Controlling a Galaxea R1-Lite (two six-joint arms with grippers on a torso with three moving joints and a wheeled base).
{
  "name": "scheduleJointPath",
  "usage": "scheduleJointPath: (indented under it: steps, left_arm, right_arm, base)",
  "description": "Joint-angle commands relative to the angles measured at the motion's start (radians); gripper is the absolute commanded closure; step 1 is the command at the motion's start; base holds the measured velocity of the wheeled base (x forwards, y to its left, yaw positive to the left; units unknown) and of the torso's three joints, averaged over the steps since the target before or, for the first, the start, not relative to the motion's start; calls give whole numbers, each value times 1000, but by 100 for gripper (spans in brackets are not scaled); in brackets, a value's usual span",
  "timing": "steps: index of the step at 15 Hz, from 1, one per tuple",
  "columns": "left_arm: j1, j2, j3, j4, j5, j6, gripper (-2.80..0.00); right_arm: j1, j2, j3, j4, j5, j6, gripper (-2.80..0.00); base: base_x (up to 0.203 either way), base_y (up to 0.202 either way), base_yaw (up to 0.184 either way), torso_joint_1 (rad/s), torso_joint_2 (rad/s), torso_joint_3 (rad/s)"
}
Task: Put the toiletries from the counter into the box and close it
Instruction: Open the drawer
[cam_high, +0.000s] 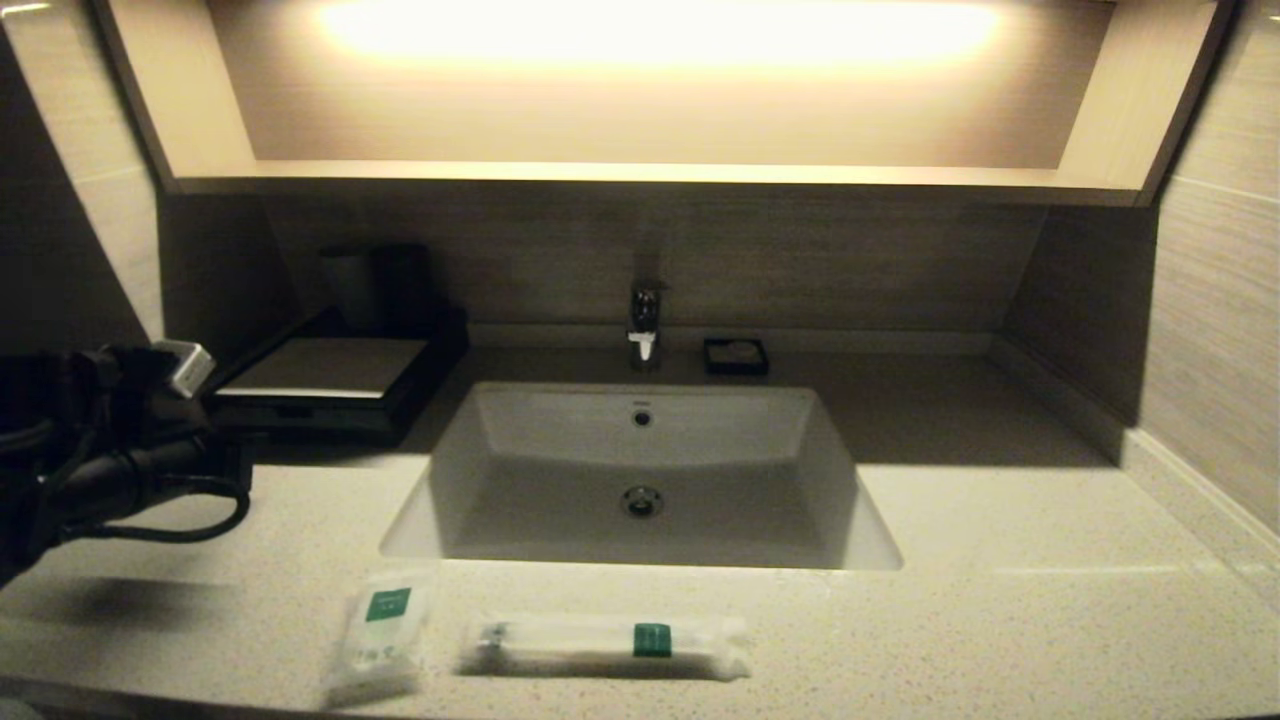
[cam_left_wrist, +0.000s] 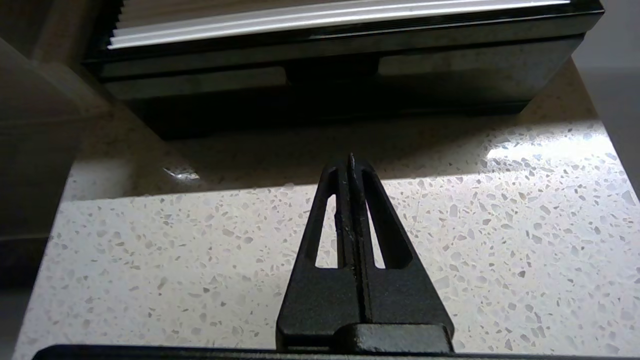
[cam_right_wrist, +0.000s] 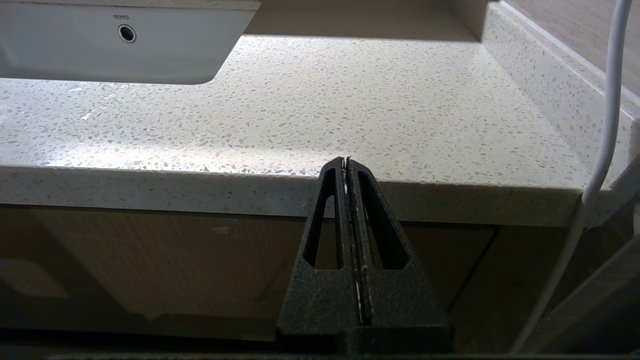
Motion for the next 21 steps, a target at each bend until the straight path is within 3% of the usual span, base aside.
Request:
scheduleJointPath:
  steps: [1,6,14,21]
  left_arm:
    - [-1,8,-2,-12,-2,-6,0]
    - [-16,15,-11,-25,3,-30,0]
    - [-49,43,-11,-99,80,-62,0]
    - [-50,50,-16,-99,83,-64,0]
  right_arm:
    - [0,0,2,0,1,-1,0]
    - [0,0,2,0,1,-1,0]
    - [0,1,2,0,1,-1,0]
    - [0,-1,2,0,1,-1,0]
  base:
    - [0,0,0,0,0,0]
    - [0,0,0,0,0,0]
    - [0,0,0,0,0,0]
    - [0,0,0,0,0,0]
